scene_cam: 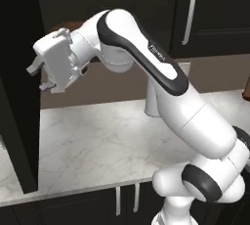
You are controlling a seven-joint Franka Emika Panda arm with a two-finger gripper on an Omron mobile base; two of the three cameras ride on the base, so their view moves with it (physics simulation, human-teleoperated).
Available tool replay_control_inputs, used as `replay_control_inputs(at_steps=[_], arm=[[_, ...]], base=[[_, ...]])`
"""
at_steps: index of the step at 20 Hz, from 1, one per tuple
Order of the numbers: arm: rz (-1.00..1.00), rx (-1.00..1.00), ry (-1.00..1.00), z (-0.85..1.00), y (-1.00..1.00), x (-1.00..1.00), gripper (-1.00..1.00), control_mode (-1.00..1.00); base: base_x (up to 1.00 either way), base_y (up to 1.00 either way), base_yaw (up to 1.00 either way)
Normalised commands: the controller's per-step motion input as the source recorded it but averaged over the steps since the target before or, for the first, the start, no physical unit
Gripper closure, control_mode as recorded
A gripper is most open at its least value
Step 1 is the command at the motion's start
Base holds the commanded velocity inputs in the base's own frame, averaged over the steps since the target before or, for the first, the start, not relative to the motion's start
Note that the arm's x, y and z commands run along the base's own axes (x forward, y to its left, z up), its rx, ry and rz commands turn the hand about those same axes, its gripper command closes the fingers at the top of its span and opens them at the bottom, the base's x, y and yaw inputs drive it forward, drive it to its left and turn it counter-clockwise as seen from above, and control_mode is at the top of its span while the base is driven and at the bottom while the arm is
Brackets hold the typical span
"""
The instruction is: Move the bowls from the cabinet to the plates on the dining table.
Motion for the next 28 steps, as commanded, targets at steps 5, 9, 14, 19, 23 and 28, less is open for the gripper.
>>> replay_control_inputs(at_steps=[5,9,14,19,23,28], arm=[[-0.09,-0.06,-0.1,0.0,-0.14,-0.14,-1.0,-1.0],[-0.17,-0.01,-0.25,0.04,-0.44,-0.52,-1.0,-1.0],[-0.18,0.0,-0.22,0.03,-0.71,-0.5,-1.0,-1.0],[-0.17,0.0,-0.09,0.0,-0.99,-0.27,-1.0,-1.0],[-0.19,0.0,-0.04,0.0,-1.0,-0.08,-1.0,-1.0],[-0.19,0.0,-0.06,0.0,-0.94,-0.08,-1.0,-1.0]], base=[[0.0,0.0,0.0],[0.0,0.0,0.0],[0.0,0.0,0.0],[0.0,0.0,0.0],[0.0,0.0,0.0],[0.0,0.0,0.0]])
